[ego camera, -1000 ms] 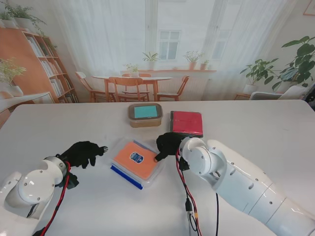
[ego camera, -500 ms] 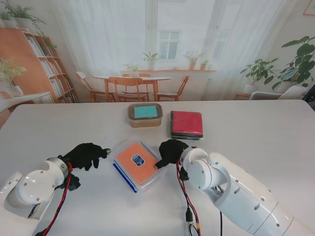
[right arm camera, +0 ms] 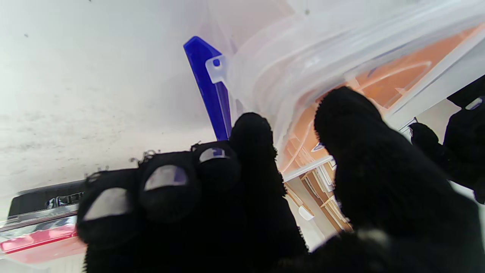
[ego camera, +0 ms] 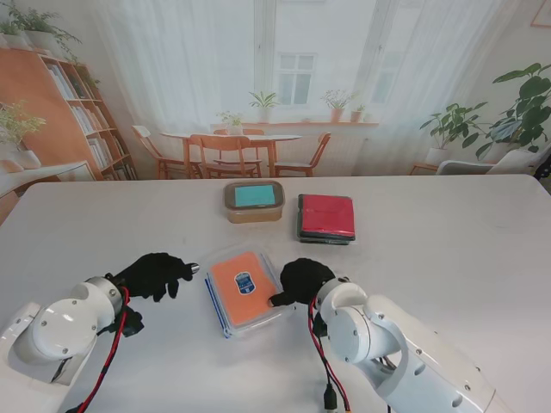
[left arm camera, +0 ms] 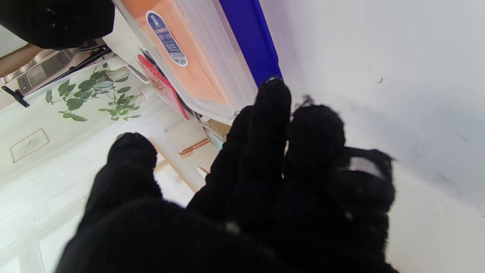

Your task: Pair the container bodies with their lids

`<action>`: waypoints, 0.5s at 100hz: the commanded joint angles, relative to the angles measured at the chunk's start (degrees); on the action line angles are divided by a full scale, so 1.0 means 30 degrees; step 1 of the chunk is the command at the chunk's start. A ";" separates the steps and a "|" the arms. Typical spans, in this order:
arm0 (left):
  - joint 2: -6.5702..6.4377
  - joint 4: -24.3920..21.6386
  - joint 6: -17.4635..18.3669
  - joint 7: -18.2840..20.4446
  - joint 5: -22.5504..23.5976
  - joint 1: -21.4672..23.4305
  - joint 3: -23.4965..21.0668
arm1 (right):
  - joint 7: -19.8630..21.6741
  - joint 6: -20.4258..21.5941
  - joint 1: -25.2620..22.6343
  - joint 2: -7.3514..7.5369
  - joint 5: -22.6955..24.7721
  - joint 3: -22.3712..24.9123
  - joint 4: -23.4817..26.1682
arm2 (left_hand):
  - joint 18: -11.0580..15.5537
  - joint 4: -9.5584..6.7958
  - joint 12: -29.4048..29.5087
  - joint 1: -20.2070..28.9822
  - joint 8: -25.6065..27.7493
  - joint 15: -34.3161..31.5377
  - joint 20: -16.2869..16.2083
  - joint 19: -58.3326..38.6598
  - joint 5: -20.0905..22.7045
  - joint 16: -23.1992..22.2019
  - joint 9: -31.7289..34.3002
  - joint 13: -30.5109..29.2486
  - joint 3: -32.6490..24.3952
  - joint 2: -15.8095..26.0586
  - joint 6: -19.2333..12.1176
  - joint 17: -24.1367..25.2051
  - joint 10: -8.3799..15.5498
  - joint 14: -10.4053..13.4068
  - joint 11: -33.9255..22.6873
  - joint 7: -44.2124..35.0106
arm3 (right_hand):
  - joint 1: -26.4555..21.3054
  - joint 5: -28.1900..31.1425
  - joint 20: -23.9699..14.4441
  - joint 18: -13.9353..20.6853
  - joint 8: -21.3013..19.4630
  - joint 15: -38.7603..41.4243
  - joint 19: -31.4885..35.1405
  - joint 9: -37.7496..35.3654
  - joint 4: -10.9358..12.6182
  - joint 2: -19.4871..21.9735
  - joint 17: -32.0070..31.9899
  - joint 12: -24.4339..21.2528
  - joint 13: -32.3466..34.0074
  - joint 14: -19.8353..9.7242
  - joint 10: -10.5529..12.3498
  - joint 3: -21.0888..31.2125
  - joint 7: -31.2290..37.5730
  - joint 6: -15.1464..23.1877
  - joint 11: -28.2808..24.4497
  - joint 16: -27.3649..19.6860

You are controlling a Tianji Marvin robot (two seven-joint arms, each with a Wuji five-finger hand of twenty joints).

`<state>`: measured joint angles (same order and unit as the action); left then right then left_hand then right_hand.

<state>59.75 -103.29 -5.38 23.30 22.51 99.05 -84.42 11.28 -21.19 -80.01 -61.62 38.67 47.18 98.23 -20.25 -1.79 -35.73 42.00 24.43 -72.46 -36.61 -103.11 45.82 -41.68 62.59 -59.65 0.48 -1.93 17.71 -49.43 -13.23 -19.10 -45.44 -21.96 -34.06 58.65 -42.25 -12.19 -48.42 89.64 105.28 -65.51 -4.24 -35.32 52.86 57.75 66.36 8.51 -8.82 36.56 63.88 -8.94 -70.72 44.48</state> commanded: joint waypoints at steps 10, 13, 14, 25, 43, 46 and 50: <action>0.0000 -0.0027 0.0080 0.0104 -0.0222 0.0140 0.0185 | -0.0218 -0.0360 -0.0945 -0.0056 0.0154 -0.0053 0.0150 | 0.2437 -0.0032 0.0183 0.0542 0.0319 -0.0223 0.0132 -0.2546 0.0471 0.0146 0.0603 -0.0649 0.0211 -0.0055 0.0069 -0.0953 -0.0252 -0.2157 -0.0398 -0.0468 | -0.0616 0.2228 0.1434 0.2925 -0.0596 0.2341 0.3658 -0.1777 0.2320 0.0562 0.2586 -0.0335 0.1609 -0.2519 -0.1703 0.1566 -0.0043 0.0445 -0.0786 -0.0921; -0.0002 -0.0022 0.0101 0.0109 -0.0243 0.0132 0.0202 | -0.0295 -0.0445 -0.1062 -0.0066 0.0179 -0.0035 0.0232 | 0.2440 -0.0031 0.0183 0.0533 0.0322 -0.0227 0.0139 -0.2553 0.0477 0.0148 0.0611 -0.0659 0.0214 -0.0047 0.0075 -0.0961 -0.0256 -0.2161 -0.0401 -0.0475 | -0.0484 0.2411 0.1943 0.3128 -0.0872 0.2539 0.3948 -0.1972 0.2657 0.0711 0.2862 -0.0390 0.1815 -0.2633 -0.1629 0.1493 -0.0117 0.0504 -0.0832 -0.1264; -0.0002 -0.0019 0.0109 0.0111 -0.0249 0.0128 0.0207 | -0.0329 -0.0476 -0.1098 -0.0073 0.0179 -0.0030 0.0255 | 0.2442 -0.0031 0.0183 0.0538 0.0324 -0.0228 0.0142 -0.2555 0.0480 0.0149 0.0611 -0.0660 0.0213 -0.0057 0.0069 -0.0963 -0.0254 -0.2162 -0.0402 -0.0478 | -0.0479 0.2458 0.2033 0.3163 -0.0923 0.2581 0.4008 -0.2028 0.2713 0.0728 0.2965 -0.0401 0.1884 -0.2665 -0.1608 0.1482 -0.0123 0.0520 -0.0840 -0.1324; 0.0005 -0.0005 0.0141 0.0095 -0.0336 0.0101 0.0260 | -0.0814 -0.0764 -0.1475 -0.0181 0.0093 0.0015 0.0513 | 0.2449 -0.0030 0.0185 0.0529 0.0341 -0.0239 0.0184 -0.2590 0.0490 0.0161 0.0625 -0.0683 0.0218 -0.0068 0.0091 -0.1001 -0.0246 -0.2134 -0.0414 -0.0513 | -0.0342 0.3115 0.2803 0.3382 -0.1687 0.2977 0.4424 -0.2720 0.3259 0.1095 0.4000 -0.0529 0.2610 -0.2933 -0.1408 0.1257 -0.0196 0.0657 -0.0898 -0.1843; 0.0017 0.0006 0.0219 0.0045 -0.0408 0.0091 0.0291 | -0.1410 -0.1087 -0.1899 -0.0342 -0.0229 -0.0051 0.0854 | 0.2452 -0.0030 0.0192 0.0524 0.0371 -0.0243 0.0239 -0.2619 0.0520 0.0182 0.0635 -0.0714 0.0221 -0.0079 0.0092 -0.1014 -0.0244 -0.2140 -0.0421 -0.0569 | -0.0170 0.3739 0.3292 0.3498 -0.1818 0.3346 0.4477 -0.3532 0.3531 0.1185 0.5191 -0.0684 0.2924 -0.3237 -0.1172 0.1352 -0.0099 0.0899 -0.0823 -0.2004; 0.0019 0.0004 0.0230 0.0033 -0.0415 0.0096 0.0290 | -0.1483 -0.1136 -0.1952 -0.0366 -0.0320 -0.0076 0.0903 | 0.2456 -0.0033 0.0195 0.0525 0.0381 -0.0247 0.0249 -0.2620 0.0525 0.0185 0.0619 -0.0721 0.0213 -0.0060 0.0097 -0.1017 -0.0227 -0.2115 -0.0416 -0.0586 | -0.0139 0.3821 0.3341 0.3484 -0.1821 0.3396 0.4500 -0.3620 0.3559 0.1193 0.5259 -0.0707 0.2921 -0.3239 -0.1157 0.1344 -0.0091 0.0925 -0.0798 -0.1978; 0.0022 0.0007 0.0245 0.0021 -0.0423 0.0096 0.0293 | -0.1516 -0.1181 -0.2020 -0.0375 -0.0388 -0.0104 0.0979 | 0.2460 -0.0032 0.0193 0.0528 0.0392 -0.0244 0.0264 -0.2627 0.0511 0.0190 0.0635 -0.0720 0.0214 -0.0078 0.0082 -0.1025 -0.0231 -0.2145 -0.0428 -0.0601 | -0.0130 0.3886 0.3369 0.3480 -0.1818 0.3438 0.4551 -0.3703 0.3592 0.1235 0.5277 -0.0728 0.2920 -0.3259 -0.1136 0.1349 -0.0101 0.0959 -0.0775 -0.1945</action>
<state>59.70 -103.30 -4.88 23.30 21.42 99.00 -83.71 5.81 -24.51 -85.14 -62.42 37.99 47.48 101.03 -20.27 -1.79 -35.72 42.00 24.43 -72.46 -36.45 -103.24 45.85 -41.67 62.59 -60.12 0.48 -1.93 17.71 -49.88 -13.23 -19.04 -45.44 -22.60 -32.65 66.07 -33.46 -12.23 -52.83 92.05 107.07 -72.62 2.27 -32.55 62.82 57.25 74.04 6.98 -6.19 36.84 64.26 -5.03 -71.37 38.53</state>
